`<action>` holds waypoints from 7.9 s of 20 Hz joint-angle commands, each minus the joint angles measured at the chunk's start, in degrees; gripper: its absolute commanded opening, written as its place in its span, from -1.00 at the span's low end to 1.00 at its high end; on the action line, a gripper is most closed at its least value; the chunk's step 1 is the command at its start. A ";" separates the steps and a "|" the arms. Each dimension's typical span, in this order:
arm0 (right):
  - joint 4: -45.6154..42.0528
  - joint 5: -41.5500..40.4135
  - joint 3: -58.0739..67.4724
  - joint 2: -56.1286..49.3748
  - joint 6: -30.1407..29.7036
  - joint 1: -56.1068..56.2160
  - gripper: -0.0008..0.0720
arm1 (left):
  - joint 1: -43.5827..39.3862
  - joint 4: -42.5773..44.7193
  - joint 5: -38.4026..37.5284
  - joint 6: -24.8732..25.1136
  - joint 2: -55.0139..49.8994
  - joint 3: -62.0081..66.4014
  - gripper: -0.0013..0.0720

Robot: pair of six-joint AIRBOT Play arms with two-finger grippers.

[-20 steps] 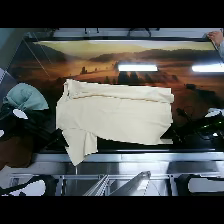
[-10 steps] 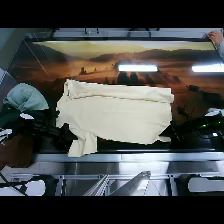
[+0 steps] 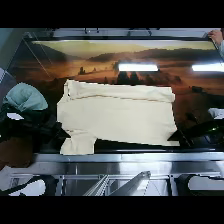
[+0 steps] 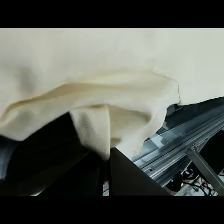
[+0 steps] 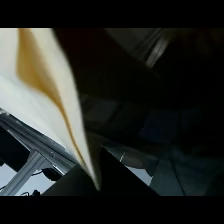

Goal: Fold the shirts.

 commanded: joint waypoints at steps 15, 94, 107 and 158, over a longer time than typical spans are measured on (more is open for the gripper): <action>28.44 -18.10 11.47 6.16 -8.70 6.67 -0.94 | -11.08 -14.01 16.92 7.06 3.61 27.23 -0.90; -0.55 -7.52 50.86 -14.25 17.79 38.88 0.66 | -10.58 -40.30 -21.31 2.16 -14.38 59.45 -0.95; 19.28 -13.33 50.40 -28.46 13.86 42.97 0.72 | -13.05 -40.30 -19.12 2.23 -14.40 59.45 -0.95; -48.26 24.20 44.68 -4.46 35.76 -33.99 0.59 | -20.87 -39.95 -17.22 6.75 -14.78 51.04 -0.95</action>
